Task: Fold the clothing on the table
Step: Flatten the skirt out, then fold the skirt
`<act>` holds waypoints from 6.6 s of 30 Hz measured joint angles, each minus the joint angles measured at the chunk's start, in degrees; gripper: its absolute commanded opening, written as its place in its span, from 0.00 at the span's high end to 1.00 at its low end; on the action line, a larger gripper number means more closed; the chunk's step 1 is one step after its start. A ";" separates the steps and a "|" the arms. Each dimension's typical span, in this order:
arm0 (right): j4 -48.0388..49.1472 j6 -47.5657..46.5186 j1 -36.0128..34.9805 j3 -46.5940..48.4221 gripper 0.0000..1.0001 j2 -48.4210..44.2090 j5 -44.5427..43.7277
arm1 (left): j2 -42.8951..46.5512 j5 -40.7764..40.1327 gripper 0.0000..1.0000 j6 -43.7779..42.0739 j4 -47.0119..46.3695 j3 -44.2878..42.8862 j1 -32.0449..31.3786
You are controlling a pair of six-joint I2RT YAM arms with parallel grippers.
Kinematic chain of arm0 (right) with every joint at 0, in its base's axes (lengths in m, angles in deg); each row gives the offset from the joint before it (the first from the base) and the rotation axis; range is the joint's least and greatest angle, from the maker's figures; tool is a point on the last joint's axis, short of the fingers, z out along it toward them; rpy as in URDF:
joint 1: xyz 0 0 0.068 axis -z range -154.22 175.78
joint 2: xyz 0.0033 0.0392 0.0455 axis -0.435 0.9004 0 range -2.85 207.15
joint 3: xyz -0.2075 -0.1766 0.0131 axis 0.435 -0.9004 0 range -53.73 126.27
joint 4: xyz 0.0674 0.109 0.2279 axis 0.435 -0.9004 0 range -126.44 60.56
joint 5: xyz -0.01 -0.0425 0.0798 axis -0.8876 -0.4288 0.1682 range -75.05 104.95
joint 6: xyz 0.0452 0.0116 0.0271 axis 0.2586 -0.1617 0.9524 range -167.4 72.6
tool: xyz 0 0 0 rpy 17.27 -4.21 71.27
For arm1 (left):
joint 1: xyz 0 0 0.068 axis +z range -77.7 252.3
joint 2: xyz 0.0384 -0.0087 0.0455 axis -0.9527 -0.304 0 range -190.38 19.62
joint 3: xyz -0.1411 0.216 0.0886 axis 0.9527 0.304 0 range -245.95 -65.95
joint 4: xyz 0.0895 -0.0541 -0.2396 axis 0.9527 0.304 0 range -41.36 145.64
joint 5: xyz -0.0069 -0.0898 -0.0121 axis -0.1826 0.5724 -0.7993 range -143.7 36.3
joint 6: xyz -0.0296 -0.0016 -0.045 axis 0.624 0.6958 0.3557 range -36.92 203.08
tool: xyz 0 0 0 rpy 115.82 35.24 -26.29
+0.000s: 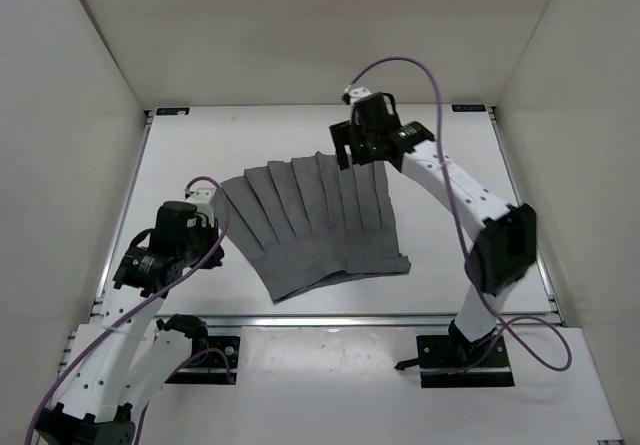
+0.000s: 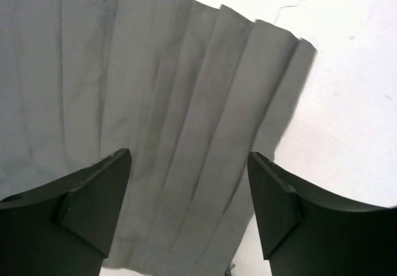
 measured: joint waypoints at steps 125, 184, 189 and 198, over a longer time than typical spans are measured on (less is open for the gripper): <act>2.12 6.93 24.94 10.54 1.00 -7.13 34.10 | -46.53 13.62 1.00 16.55 -26.62 -43.12 8.26; -0.94 16.09 27.82 -48.37 1.00 -39.91 34.88 | -25.07 21.49 0.98 22.21 -29.42 2.29 5.90; 5.49 17.55 28.39 -46.12 1.00 -27.71 34.32 | -35.52 22.14 0.96 22.58 -35.54 -0.11 7.43; 15.26 19.96 29.29 -37.81 0.55 -14.05 34.18 | -48.43 22.93 0.44 24.94 -45.48 -4.66 10.99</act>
